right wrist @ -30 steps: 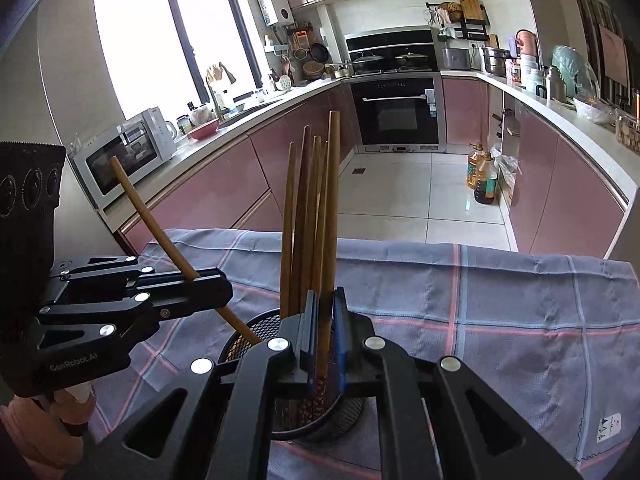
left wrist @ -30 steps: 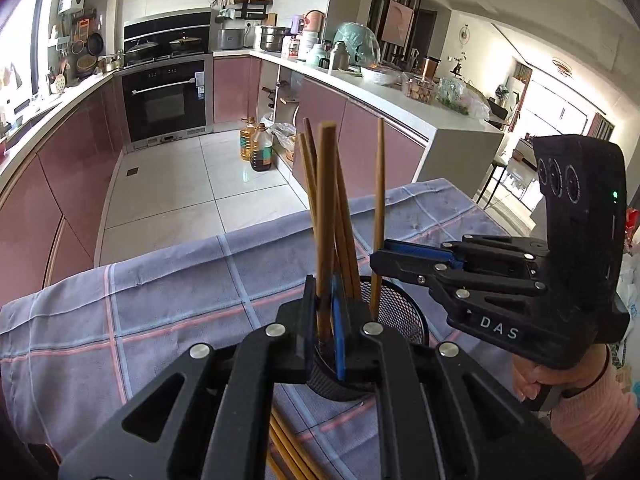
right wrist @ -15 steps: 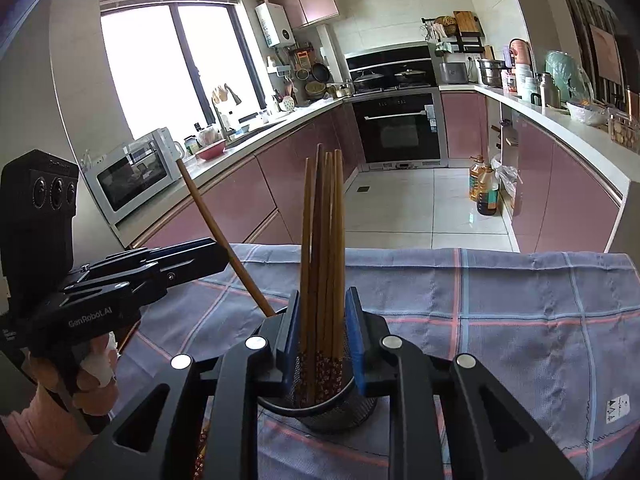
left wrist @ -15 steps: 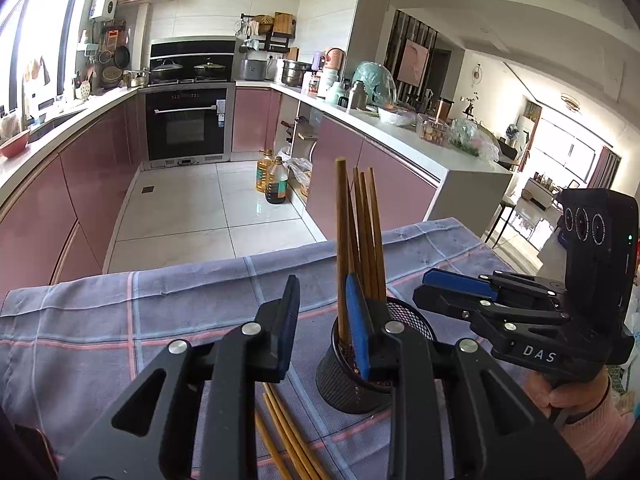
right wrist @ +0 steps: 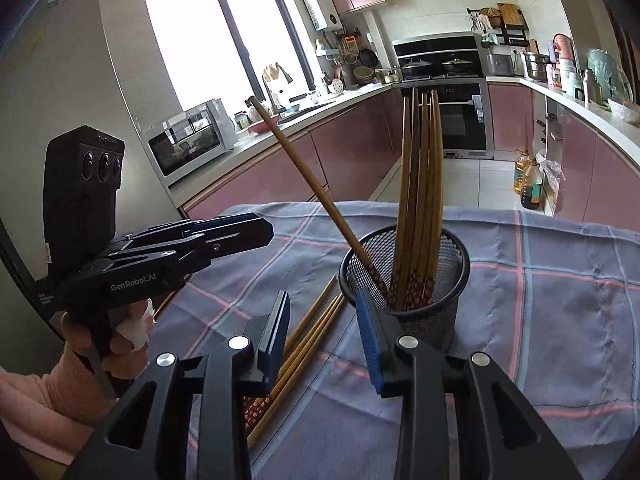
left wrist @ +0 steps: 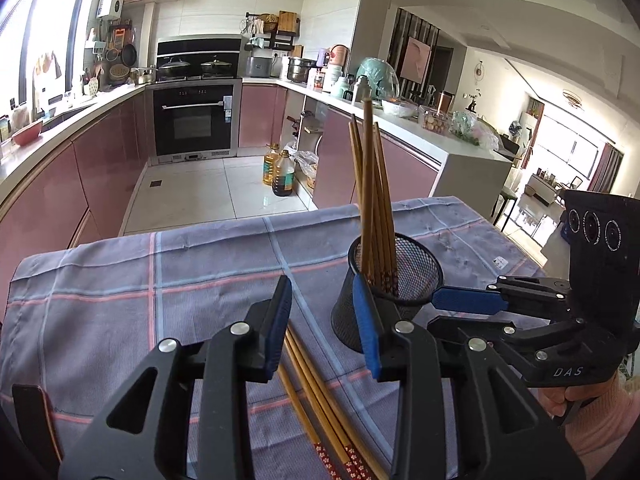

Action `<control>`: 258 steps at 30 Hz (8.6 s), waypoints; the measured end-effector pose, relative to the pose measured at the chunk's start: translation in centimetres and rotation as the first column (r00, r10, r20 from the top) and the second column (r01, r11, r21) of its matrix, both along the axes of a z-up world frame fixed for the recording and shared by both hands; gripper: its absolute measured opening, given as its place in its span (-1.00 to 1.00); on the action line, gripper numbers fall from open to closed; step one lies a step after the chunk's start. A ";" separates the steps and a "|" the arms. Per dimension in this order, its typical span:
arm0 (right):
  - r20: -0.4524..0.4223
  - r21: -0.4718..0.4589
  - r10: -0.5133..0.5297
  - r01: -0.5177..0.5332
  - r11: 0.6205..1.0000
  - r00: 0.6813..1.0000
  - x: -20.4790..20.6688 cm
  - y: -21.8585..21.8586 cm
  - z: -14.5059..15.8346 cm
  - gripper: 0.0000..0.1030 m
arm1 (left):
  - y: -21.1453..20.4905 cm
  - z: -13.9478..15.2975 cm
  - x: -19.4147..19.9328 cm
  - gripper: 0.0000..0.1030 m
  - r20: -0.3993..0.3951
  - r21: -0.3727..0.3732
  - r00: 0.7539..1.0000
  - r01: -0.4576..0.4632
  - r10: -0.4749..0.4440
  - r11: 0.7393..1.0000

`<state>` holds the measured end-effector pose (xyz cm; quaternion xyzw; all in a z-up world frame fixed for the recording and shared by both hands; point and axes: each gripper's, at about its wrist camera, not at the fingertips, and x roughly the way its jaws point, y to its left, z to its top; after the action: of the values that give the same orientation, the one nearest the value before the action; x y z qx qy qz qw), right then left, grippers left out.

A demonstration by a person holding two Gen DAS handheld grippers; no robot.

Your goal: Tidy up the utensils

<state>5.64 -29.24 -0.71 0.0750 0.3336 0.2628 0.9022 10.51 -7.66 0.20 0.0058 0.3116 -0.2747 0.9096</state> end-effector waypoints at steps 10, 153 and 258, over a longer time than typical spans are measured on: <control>-0.064 0.014 0.000 0.001 1.000 0.998 0.0 0.6 -2.0 -0.37 | -1.1 -1.1 -0.7 -0.40 -0.024 -0.013 0.999 0.044 -0.044 0.999; 0.123 0.031 -0.100 0.097 0.995 0.987 -2.8 -2.6 3.8 -0.88 | 1.3 2.5 -5.8 -0.85 -0.033 -0.132 0.992 0.120 -0.125 0.984; 0.066 -0.095 -0.078 0.084 0.992 0.995 6.5 2.2 1.1 -0.69 | -2.9 2.2 3.4 -0.75 -0.008 -0.164 0.998 0.055 -0.057 0.985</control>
<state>12.11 -27.01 0.40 0.0361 0.3146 0.2115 0.9247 13.96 -10.57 2.44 -0.0619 0.2934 -0.3249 0.8969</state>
